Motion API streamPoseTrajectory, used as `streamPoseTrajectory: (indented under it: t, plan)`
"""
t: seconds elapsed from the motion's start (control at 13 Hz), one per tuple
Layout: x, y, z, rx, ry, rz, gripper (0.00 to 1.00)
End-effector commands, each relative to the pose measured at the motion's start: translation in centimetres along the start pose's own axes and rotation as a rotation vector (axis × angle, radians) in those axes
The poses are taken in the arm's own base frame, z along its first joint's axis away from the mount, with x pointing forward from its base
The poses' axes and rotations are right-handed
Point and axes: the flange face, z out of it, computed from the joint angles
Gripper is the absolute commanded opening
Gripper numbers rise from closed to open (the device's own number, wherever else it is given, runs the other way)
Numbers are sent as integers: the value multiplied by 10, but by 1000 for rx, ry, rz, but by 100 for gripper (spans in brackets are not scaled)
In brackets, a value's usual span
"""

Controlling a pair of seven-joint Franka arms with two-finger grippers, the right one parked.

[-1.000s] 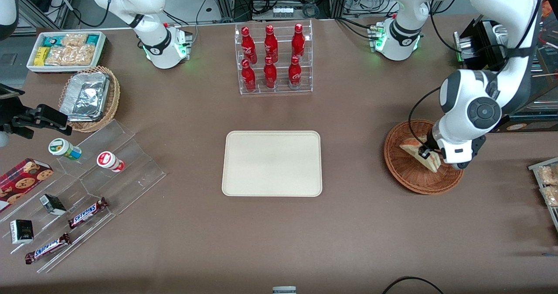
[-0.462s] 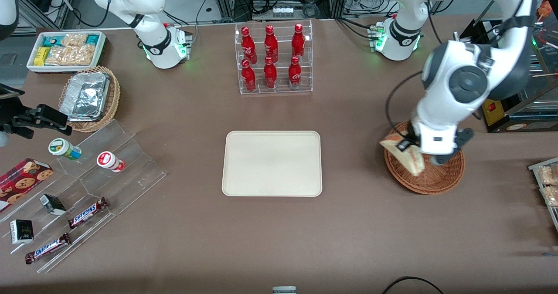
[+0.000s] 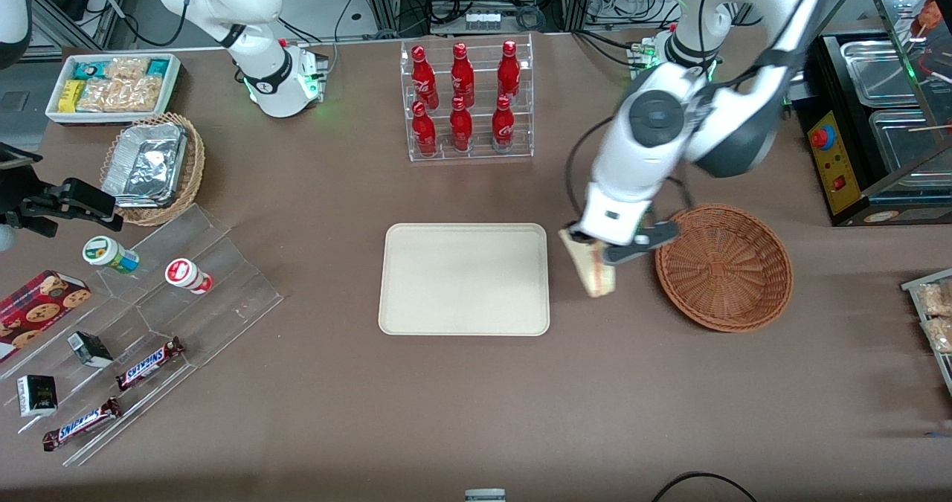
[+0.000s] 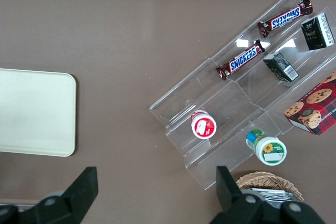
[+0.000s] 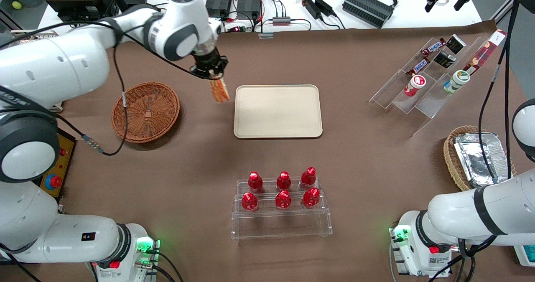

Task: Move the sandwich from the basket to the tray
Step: 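Lift the sandwich and carry it with the left gripper to the tray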

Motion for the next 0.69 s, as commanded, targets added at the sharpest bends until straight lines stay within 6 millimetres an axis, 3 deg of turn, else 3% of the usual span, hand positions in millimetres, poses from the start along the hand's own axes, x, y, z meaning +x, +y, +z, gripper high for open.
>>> streamPoseTrajectory:
  t: [0.0, 0.15, 0.62]
  plan:
    - [-4, 35, 21, -7, 9, 81, 0]
    - [-22, 59, 42, 2, 2, 136, 0]
    - [-14, 77, 92, -9, 14, 166, 0]
